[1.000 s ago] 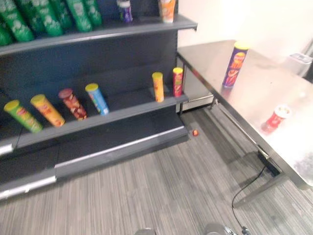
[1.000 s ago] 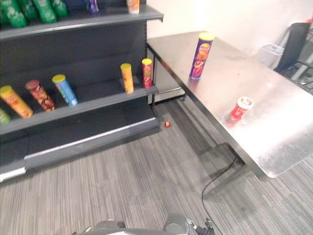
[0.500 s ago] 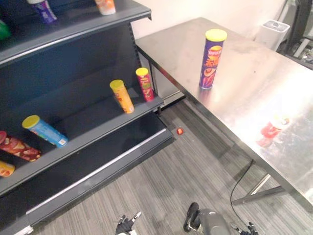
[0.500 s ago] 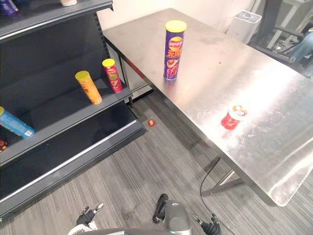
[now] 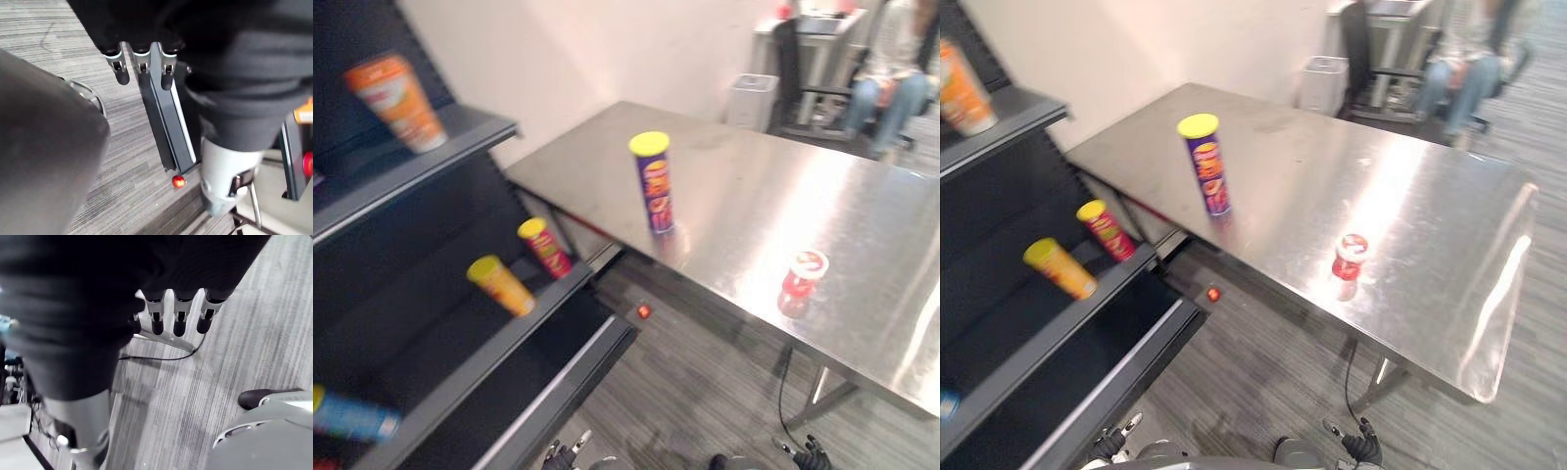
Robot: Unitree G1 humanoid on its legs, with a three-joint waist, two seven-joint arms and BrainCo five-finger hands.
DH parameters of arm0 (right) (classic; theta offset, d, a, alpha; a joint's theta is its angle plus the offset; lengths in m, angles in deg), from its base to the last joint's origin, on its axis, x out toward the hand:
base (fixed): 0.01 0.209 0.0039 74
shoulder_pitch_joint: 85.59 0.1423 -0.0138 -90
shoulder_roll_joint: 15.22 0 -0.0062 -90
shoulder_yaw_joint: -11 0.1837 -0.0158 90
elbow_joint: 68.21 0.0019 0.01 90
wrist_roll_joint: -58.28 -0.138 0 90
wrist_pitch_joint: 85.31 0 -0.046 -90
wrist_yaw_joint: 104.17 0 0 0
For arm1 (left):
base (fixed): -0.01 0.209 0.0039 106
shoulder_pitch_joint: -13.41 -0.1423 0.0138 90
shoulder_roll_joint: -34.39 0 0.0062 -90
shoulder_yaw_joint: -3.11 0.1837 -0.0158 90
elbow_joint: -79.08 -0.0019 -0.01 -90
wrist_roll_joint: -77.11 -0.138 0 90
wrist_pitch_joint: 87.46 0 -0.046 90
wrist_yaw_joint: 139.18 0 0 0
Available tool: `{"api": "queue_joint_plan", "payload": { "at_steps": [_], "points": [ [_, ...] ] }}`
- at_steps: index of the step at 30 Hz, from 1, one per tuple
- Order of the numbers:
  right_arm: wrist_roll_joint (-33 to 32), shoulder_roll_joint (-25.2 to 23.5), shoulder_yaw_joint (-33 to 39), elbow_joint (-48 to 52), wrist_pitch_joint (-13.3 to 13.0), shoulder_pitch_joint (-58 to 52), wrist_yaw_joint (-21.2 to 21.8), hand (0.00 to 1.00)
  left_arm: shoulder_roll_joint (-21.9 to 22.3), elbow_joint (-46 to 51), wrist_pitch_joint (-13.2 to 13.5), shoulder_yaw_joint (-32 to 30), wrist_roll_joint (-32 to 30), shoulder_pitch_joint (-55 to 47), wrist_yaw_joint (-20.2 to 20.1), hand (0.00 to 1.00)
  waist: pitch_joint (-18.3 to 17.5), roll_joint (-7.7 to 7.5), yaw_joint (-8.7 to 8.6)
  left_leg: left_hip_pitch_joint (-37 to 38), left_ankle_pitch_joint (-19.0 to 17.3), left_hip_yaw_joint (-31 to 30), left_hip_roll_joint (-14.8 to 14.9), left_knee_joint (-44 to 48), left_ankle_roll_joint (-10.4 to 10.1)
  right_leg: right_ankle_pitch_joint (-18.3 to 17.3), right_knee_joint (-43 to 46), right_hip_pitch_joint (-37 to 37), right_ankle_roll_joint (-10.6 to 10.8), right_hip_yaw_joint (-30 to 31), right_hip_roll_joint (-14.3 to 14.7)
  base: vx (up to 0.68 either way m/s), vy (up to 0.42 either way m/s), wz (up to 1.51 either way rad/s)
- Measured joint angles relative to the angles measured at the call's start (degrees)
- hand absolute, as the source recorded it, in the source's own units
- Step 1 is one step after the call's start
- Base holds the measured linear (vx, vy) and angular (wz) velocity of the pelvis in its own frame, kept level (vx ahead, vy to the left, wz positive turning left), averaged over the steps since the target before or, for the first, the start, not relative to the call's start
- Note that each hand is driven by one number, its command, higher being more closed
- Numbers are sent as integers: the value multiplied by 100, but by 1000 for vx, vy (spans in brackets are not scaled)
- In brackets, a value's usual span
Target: Put the gum and the chips on the shelf.
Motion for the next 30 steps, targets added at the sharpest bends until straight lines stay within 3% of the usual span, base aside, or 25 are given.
{"api": "queue_joint_plan", "payload": {
  "at_steps": [3,4,5,6,7,10,14,16,19,22,25,30],
  "points": [
    [-146,2,25,18,-83,-164,-8,0,-30,3,-41,2,31,6,13,0,-15,-60,-11,-43,313,-659,-241,-1358,93,65,-107,20,303,422,-212,223,324,-120],
    [-162,22,71,19,-86,-253,-16,0,-17,-1,-54,12,29,6,35,0,-21,-29,-29,-43,678,-917,-312,-1951,72,81,-144,24,508,604,-271,278,455,-92],
    [-208,87,128,32,-91,-334,-54,0,68,-29,-61,54,27,-15,51,0,-89,163,-34,-50,1313,-1098,-310,-2313,123,141,-190,38,796,736,-216,243,403,-89],
    [-222,165,147,23,-103,-371,-66,0,143,-38,-60,73,32,-36,49,0,-106,334,-44,-44,1395,-1094,-268,-2339,-6,142,-199,50,897,783,-142,272,447,-56],
    [-321,-60,178,-12,-89,-343,-59,0,8,-63,-72,166,14,34,45,0,-129,38,-156,131,1284,-892,-529,-2396,6,187,-171,130,1108,679,-452,206,330,-40],
    [-328,-348,191,83,-292,-294,-159,0,-300,-26,-231,416,-7,68,-204,0,-159,-297,-155,540,1120,-509,-989,-2736,225,230,-192,124,1186,494,-912,179,293,-54],
    [-378,-343,601,147,-382,-292,-449,0,-477,-110,-351,779,-15,66,-591,0,-194,-245,-152,916,1023,-77,-1168,-2923,337,457,-192,112,1259,610,-1017,87,166,-54],
    [-410,-331,854,134,-383,-293,-522,0,-503,-147,-419,898,17,55,-743,0,-186,-125,-167,1031,957,121,-1074,-2954,286,657,-230,63,1258,321,-929,32,7,-71],
    [-426,-323,1037,116,-332,-230,-627,0,-472,-147,-483,903,36,-45,-863,0,-246,41,-129,1116,872,660,-820,-2943,183,1079,-374,-170,1014,-655,-671,-5,-47,-102],
    [-675,-317,1211,85,-146,-243,-752,0,-538,-148,-484,908,46,-62,-906,0,-179,-104,-162,1275,830,1008,-859,-2959,157,1119,-615,-171,974,-767,-640,-81,-64,-63],
    [-1010,-325,1322,48,-34,-367,-923,0,-515,-143,-496,906,73,-76,-858,0,-187,-106,-141,1394,850,1031,-885,-3081,141,1074,-694,-107,920,-774,-636,-93,-21,-12],
    [-1347,-325,2009,145,-16,-374,-1290,0,-500,-135,-803,629,284,-199,-804,0,-256,-198,-126,1453,916,1046,-921,-3324,82,1054,-819,-87,949,-910,-631,-32,-1,-3]
  ]
}}
